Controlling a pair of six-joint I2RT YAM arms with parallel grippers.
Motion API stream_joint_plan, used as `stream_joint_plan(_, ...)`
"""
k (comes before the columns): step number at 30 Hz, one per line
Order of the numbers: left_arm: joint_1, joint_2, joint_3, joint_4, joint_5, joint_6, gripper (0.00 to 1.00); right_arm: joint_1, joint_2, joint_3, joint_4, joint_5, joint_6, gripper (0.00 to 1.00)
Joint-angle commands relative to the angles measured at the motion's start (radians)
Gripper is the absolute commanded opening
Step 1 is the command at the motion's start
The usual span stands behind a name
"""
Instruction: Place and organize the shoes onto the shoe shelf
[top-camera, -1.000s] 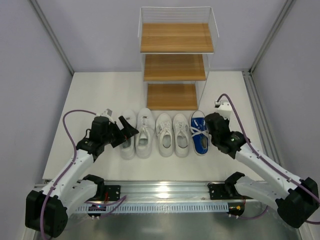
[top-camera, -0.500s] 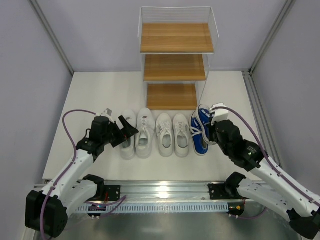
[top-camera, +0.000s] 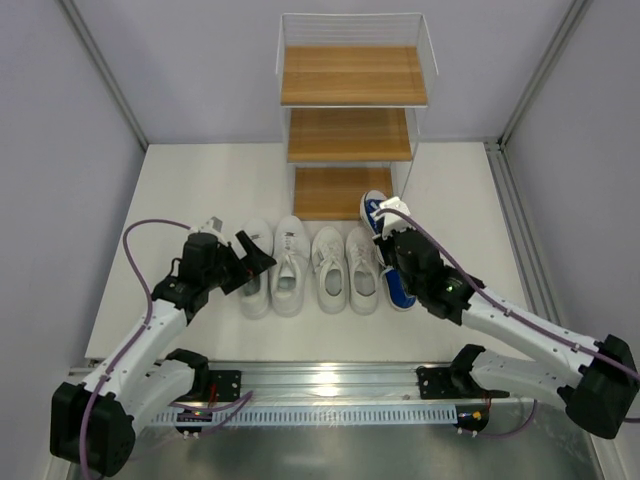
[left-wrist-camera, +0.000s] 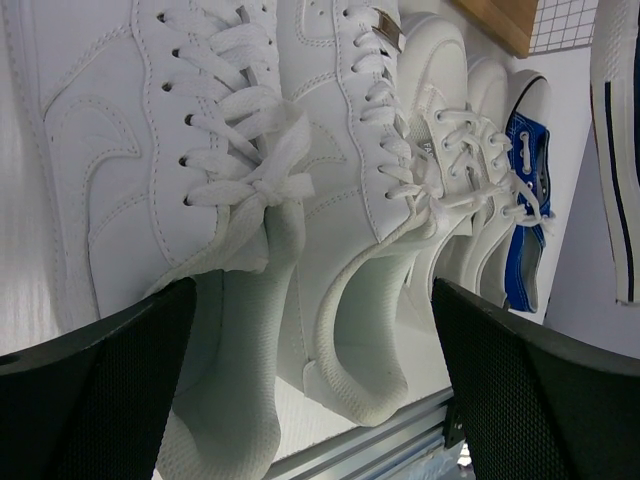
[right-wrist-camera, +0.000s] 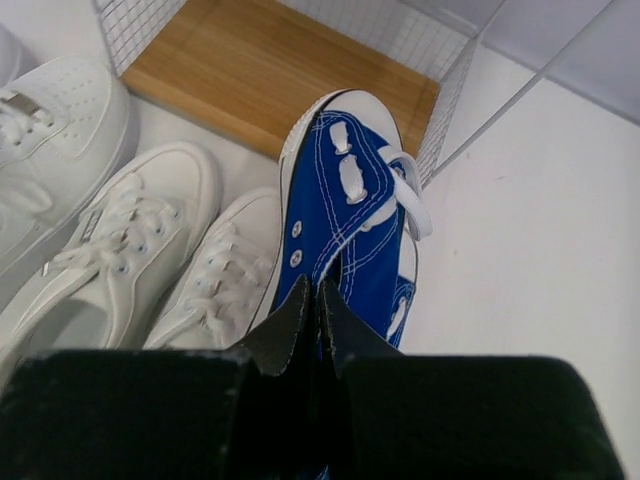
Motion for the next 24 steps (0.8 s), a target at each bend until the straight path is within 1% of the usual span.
stream_joint_plan(1, 0.001, -0.028, 0.013, 0.025, -0.048, 0.006, 1.0, -0.01, 0.076, -0.005, 0.443, 0.161, -0.135, 0.04)
stream_joint_plan(2, 0.001, -0.031, 0.013, 0.026, -0.05, 0.006, 1.0, -0.018, 0.101, -0.009, 0.484, 0.165, -0.166, 0.04)
stream_joint_plan(4, 0.001, -0.03, 0.014, 0.022, -0.048, 0.006, 1.0, -0.041, 0.158, -0.003, 0.557, 0.151, -0.174, 0.04)
stream_joint_plan(8, 0.001, -0.044, 0.011, 0.014, -0.054, 0.008, 1.0, -0.123, 0.291, -0.017, 0.678, 0.059, -0.157, 0.04)
stream_joint_plan(10, 0.001, -0.051, 0.007, 0.015, -0.057, 0.008, 1.0, -0.177, 0.331, -0.017, 0.74, -0.001, -0.142, 0.04)
stream_joint_plan(12, 0.001, -0.056, 0.002, 0.014, -0.062, 0.008, 1.0, -0.223, 0.391, 0.007, 0.766, -0.062, -0.134, 0.04)
stream_joint_plan(17, 0.001, -0.064, -0.001, 0.009, -0.065, 0.008, 1.0, -0.277, 0.497, 0.066, 0.809, -0.154, -0.136, 0.04)
stream_joint_plan(24, 0.001, -0.076, -0.009, 0.003, -0.074, 0.009, 1.0, -0.299, 0.633, 0.177, 0.823, -0.185, -0.157, 0.04)
